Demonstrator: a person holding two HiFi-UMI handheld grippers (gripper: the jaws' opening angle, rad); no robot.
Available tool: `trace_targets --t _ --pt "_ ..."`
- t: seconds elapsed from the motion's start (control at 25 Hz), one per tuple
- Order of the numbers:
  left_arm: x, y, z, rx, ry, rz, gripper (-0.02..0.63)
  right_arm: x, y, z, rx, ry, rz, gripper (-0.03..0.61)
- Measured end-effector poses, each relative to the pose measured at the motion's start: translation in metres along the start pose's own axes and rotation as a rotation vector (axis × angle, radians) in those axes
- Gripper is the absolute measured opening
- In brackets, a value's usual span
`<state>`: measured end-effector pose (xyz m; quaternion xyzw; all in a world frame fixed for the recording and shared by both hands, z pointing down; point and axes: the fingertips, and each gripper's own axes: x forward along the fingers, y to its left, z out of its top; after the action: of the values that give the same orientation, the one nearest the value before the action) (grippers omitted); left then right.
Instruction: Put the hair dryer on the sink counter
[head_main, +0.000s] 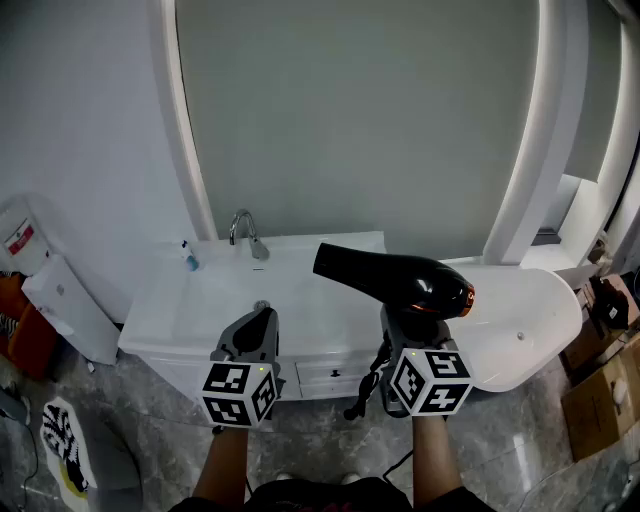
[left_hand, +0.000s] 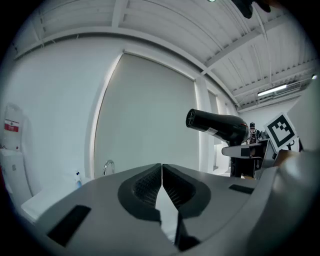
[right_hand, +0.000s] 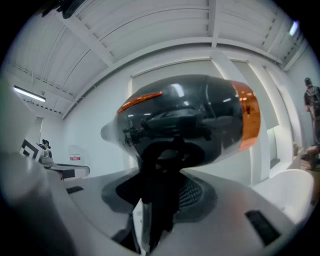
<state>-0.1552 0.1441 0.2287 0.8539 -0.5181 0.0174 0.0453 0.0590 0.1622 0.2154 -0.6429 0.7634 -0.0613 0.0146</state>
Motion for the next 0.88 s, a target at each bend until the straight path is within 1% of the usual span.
trace_targets --t 0.48,0.88 --pt "0.000 -0.004 0.000 -0.001 -0.004 -0.012 0.011 -0.004 -0.005 0.002 0.010 -0.015 -0.013 0.179" --pt "0.002 -0.010 -0.003 -0.004 0.007 0.002 0.011 -0.006 -0.014 0.004 0.023 -0.021 0.000 0.179"
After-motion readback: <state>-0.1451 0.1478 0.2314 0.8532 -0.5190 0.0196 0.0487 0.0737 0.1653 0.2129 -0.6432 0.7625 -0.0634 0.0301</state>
